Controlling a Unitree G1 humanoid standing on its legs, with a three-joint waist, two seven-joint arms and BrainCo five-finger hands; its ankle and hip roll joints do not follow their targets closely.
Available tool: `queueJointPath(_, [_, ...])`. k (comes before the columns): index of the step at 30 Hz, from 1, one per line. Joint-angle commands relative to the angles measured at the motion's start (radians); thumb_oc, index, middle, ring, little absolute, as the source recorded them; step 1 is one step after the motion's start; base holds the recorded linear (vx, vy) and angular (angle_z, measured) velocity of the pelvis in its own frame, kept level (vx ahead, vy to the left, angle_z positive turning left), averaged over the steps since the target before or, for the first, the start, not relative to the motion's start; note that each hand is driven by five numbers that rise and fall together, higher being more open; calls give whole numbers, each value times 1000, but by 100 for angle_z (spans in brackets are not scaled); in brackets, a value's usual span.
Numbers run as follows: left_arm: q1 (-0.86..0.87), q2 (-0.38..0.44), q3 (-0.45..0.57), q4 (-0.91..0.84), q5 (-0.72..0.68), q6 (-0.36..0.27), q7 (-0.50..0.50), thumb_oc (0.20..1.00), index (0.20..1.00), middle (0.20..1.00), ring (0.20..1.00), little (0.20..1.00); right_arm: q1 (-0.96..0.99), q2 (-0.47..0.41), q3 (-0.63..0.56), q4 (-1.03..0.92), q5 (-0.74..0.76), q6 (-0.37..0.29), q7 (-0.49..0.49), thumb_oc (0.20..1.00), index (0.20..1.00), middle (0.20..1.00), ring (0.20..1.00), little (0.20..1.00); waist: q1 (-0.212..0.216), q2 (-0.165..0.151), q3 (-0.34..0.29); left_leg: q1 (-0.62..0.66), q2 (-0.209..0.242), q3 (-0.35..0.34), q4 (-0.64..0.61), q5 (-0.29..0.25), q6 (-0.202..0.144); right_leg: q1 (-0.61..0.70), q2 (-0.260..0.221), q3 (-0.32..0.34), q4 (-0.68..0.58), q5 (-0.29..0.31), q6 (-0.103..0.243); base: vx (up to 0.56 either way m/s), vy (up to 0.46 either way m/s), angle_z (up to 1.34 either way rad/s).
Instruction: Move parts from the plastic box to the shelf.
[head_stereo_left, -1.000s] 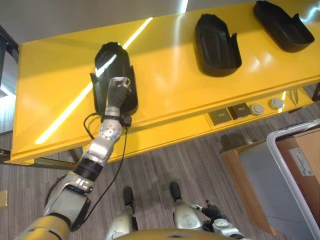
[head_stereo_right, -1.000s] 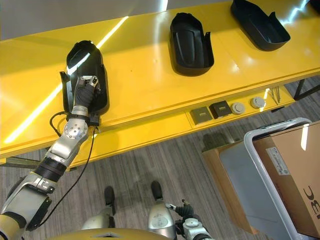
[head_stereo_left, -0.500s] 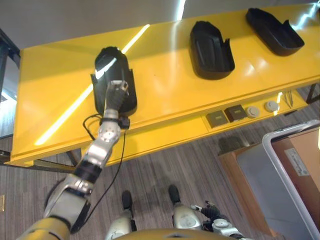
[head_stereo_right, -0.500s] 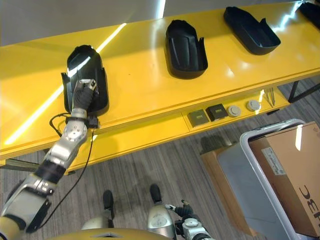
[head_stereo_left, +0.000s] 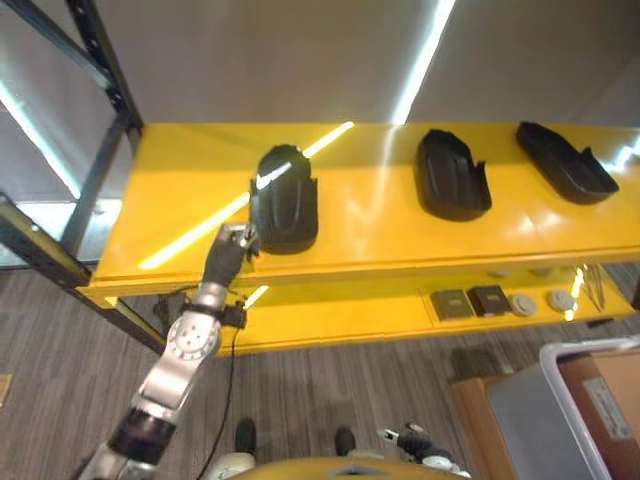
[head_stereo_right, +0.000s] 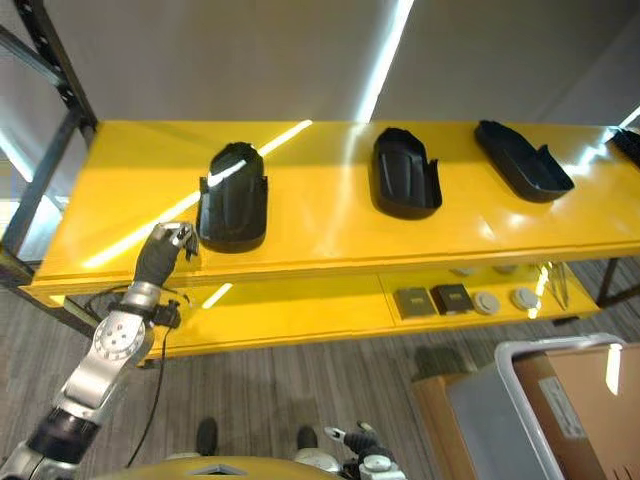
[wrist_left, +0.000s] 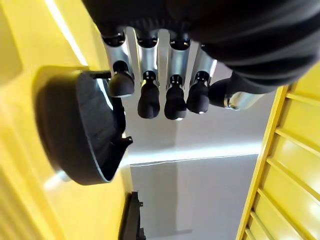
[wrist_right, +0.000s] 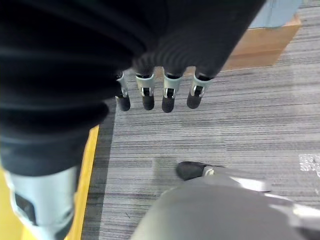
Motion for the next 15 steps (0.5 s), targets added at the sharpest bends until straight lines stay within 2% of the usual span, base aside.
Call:
queueJointPath(1, [33,4,34,-29,-33,-44,-45,200,200,200,200,200,-20,32,2,66,9,-2,2,1000,1000,1000,1000,1000,23,-3,-11,14,75,66,51,-98,-18,-49,-38,-44,26,-29,12,-2,13,6])
queueJointPath(7, [170,65,38,-21,7,-24,-94,200,200,200,200,200,-29,31,9,76,-14,5,-5,1000,1000,1000,1000,1000,38,4,-21,26,77,63,57,-104,-18,-26,-39,-54,28,-39,8,3,8,8])
queueJointPath(8, [178,65,37,-26,3,-24,-99,263,263,263,263,263,-31,29,11,77,-18,6,-7,1000,1000,1000,1000,1000,39,5,-22,26,77,63,58,-104,-19,-25,-38,-53,27,-39,7,0,0,0])
queueJointPath(9, [184,68,38,-21,3,-24,-103,545,545,545,545,545,-32,29,13,76,-19,6,-8,1000,1000,1000,1000,1000,39,5,-23,28,77,64,57,-105,-19,-23,-38,-54,26,-40,7,0,0,0])
queueJointPath(10, [187,72,41,-17,19,-29,-102,1000,1000,1000,1000,1000,-32,31,15,76,-21,5,-9,1000,1000,1000,1000,1000,39,7,-24,29,78,65,57,-106,-19,-24,-38,-53,27,-41,7,0,0,0])
queueJointPath(12, [199,79,47,-5,51,-42,-82,1000,1000,1000,1000,1000,-36,29,12,70,-14,3,-15,1000,1000,1000,1000,1000,39,9,-25,30,79,63,59,-108,-18,-26,-37,-52,28,-42,7,0,0,0])
queueJointPath(15, [220,100,44,69,205,-62,-9,1000,1000,1000,1000,1000,-33,29,-3,63,4,-10,-32,1000,1000,1000,1000,1000,44,12,-18,28,81,60,65,-109,-20,-28,-35,-54,33,-47,6,0,0,0])
